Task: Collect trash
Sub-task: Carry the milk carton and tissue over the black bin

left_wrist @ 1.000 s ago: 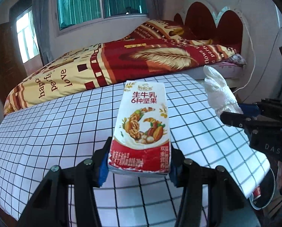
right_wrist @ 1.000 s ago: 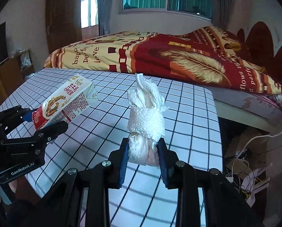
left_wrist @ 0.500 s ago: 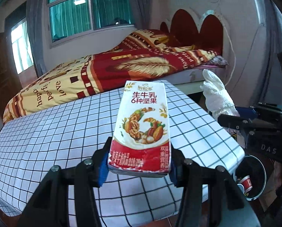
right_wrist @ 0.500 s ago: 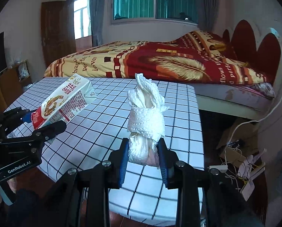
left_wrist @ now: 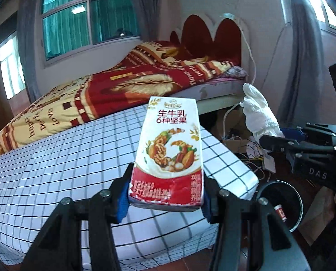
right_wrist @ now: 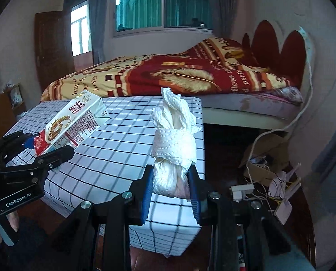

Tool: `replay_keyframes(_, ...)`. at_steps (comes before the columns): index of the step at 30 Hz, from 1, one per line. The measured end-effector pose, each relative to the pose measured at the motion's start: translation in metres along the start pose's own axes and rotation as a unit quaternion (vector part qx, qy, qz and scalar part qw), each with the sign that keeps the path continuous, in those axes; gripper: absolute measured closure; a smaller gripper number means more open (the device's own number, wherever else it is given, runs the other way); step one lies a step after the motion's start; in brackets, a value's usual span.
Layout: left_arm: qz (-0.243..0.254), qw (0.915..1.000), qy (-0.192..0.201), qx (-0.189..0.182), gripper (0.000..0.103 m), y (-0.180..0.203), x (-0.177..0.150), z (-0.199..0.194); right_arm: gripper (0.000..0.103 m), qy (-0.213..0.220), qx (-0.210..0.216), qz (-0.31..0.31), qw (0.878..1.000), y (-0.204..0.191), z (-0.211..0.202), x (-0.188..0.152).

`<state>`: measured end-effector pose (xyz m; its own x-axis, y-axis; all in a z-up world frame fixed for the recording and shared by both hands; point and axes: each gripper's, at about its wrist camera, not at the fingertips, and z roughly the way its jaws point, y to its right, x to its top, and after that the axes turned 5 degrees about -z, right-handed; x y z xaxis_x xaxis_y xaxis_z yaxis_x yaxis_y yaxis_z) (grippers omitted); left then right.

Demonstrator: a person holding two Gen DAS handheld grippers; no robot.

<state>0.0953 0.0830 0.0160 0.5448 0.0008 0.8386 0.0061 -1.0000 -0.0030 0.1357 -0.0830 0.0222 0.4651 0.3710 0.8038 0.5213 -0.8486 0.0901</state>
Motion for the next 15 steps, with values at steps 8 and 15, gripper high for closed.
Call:
replay_keyframes(8, 0.02, 0.9992, -0.004, -0.035, 0.051, 0.041, -0.005, 0.0, 0.071, -0.016, -0.029, 0.039, 0.999, 0.039, -0.014, -0.032)
replay_keyframes(15, 0.038, 0.9967, -0.016, -0.069, 0.051, 0.075, -0.012, 0.005, 0.071, -0.03, -0.056, 0.061, 0.996, 0.067, -0.027, -0.058)
